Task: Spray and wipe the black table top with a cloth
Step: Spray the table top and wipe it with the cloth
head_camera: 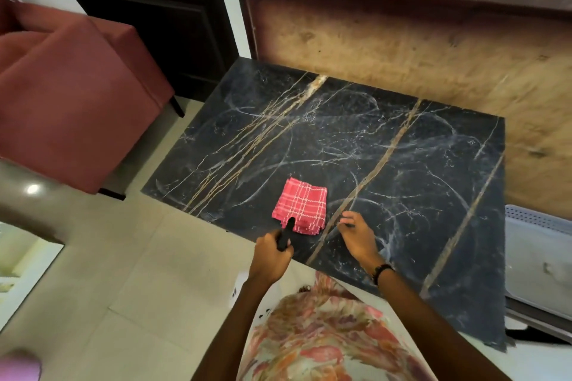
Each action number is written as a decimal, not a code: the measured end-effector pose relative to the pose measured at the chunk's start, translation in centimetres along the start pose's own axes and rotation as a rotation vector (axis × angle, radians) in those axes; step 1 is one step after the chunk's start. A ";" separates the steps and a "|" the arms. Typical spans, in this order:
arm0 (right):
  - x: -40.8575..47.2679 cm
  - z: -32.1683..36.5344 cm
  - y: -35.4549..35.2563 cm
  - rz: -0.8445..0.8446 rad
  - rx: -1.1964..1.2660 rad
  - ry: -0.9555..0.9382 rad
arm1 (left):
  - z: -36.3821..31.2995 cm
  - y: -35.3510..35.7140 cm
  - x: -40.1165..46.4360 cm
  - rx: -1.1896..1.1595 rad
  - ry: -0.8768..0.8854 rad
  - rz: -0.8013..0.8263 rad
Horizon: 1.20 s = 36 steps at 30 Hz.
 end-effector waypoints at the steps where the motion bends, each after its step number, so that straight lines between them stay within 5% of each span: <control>1: -0.2 -0.6 -0.2 0.018 -0.025 -0.011 | -0.4 0.3 0.3 0.040 -0.005 0.023; 17: -0.1 -1.6 -0.7 0.265 -0.042 -0.060 | -3.7 2.2 3.2 0.178 -0.174 0.101; 36: 1.4 -0.6 -1.7 0.333 -0.042 -0.082 | -3.1 1.1 4.3 0.148 -0.233 0.041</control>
Point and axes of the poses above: each hand's wrist, its own x-axis towards the middle knuckle, its own y-axis out of the palm, z = x × y, the point moved 1 cm from there along x, towards the middle knuckle, and after that the axes turned 4 degrees about x, right-handed, at the moved point
